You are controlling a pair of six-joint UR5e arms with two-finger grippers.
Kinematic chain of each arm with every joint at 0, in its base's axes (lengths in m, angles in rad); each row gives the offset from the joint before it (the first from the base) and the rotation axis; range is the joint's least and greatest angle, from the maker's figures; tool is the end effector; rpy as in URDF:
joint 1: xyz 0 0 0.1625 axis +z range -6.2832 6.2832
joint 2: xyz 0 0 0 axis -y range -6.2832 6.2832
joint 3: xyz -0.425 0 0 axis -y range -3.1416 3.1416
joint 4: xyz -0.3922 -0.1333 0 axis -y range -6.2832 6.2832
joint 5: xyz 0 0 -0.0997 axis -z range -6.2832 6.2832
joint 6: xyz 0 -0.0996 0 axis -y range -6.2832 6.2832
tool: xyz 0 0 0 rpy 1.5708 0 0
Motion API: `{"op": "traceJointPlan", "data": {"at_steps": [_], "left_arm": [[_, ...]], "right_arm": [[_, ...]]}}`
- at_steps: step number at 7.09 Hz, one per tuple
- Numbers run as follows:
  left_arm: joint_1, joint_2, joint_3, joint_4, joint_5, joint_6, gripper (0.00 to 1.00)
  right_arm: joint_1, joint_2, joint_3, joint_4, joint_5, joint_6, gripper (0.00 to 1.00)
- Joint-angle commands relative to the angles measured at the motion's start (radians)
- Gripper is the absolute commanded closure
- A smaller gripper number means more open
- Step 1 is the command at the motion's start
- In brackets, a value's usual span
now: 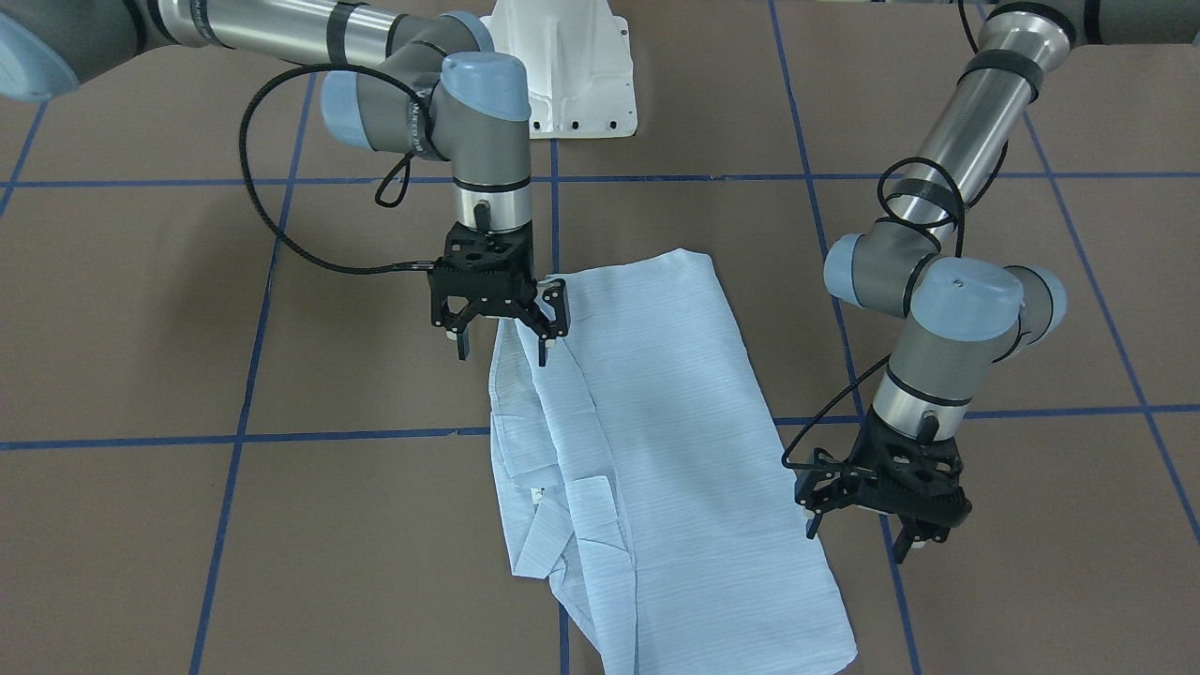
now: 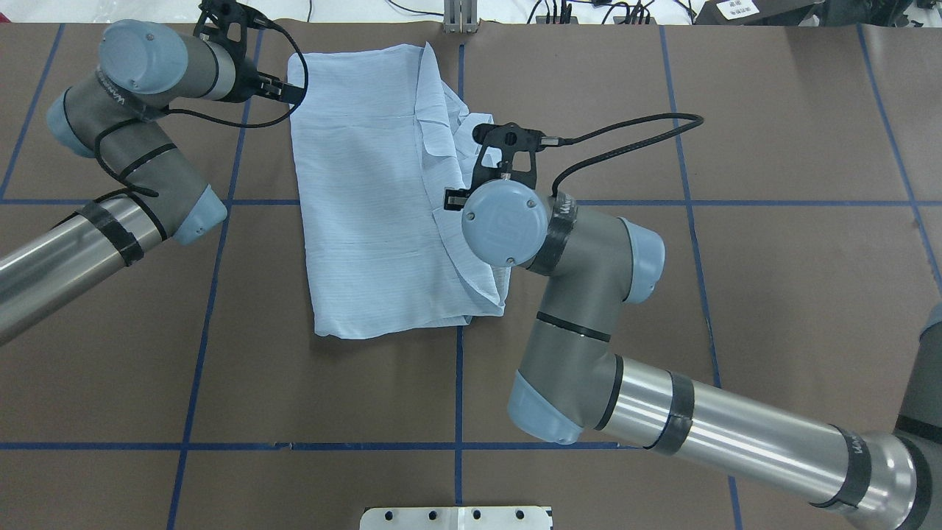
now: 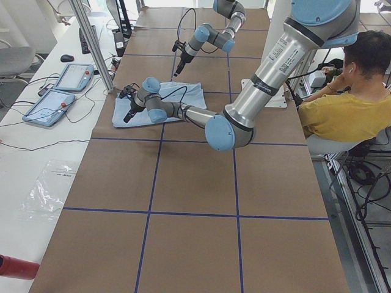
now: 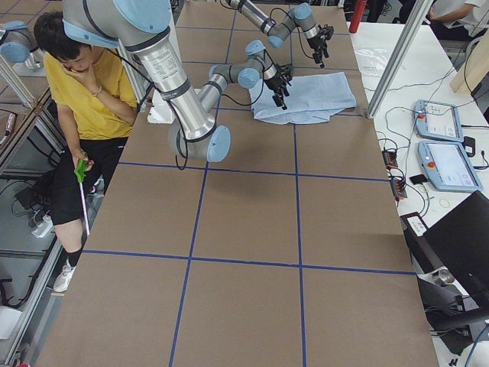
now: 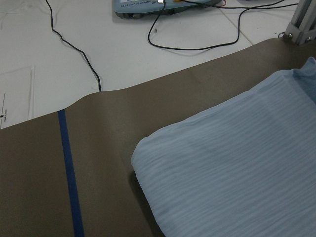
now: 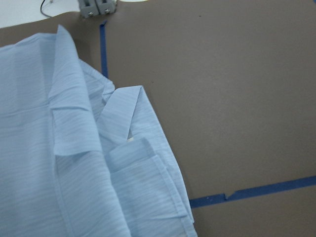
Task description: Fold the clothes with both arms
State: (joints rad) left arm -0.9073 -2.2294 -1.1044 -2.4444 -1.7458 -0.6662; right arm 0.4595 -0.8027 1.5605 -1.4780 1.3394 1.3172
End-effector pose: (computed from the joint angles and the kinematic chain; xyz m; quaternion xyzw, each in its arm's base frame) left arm 0.3885 -0.6853 0.3839 0.3519 0.3715 0.0432 0.8581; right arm -0.5750 -0.4587 0.1876 0.2416 -0.3474 0.1404 0.8951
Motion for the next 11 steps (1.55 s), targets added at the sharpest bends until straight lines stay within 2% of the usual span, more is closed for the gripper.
{"op": "traceJointPlan", "data": {"at_steps": [1,3,5,6,7,9,11], "left_arm": [[0.004,0.027,-0.032,-0.001,-0.001,-0.012,0.00],[0.002,0.030,-0.035,-0.001,-0.001,-0.012,0.00],[0.002,0.030,-0.035,-0.001,-0.001,-0.013,0.00],[0.004,0.039,-0.035,-0.001,0.000,-0.013,0.00],[0.004,0.043,-0.035,-0.007,-0.001,-0.013,0.00],[0.004,0.044,-0.035,-0.018,0.000,-0.013,0.00],[0.004,0.044,-0.035,-0.022,0.000,-0.015,0.00]], "right_arm": [[-0.073,0.034,-0.022,-0.071,-0.023,-0.291,0.05],[-0.116,0.025,-0.034,-0.100,-0.022,-0.500,0.08],[-0.130,0.025,-0.036,-0.139,-0.017,-0.571,0.24],[-0.131,0.023,-0.036,-0.139,-0.017,-0.572,0.38],[-0.131,0.019,-0.042,-0.139,-0.017,-0.572,0.46],[-0.142,0.019,-0.048,-0.137,-0.019,-0.573,0.51],[-0.142,0.020,-0.048,-0.137,-0.019,-0.572,0.67]]}}
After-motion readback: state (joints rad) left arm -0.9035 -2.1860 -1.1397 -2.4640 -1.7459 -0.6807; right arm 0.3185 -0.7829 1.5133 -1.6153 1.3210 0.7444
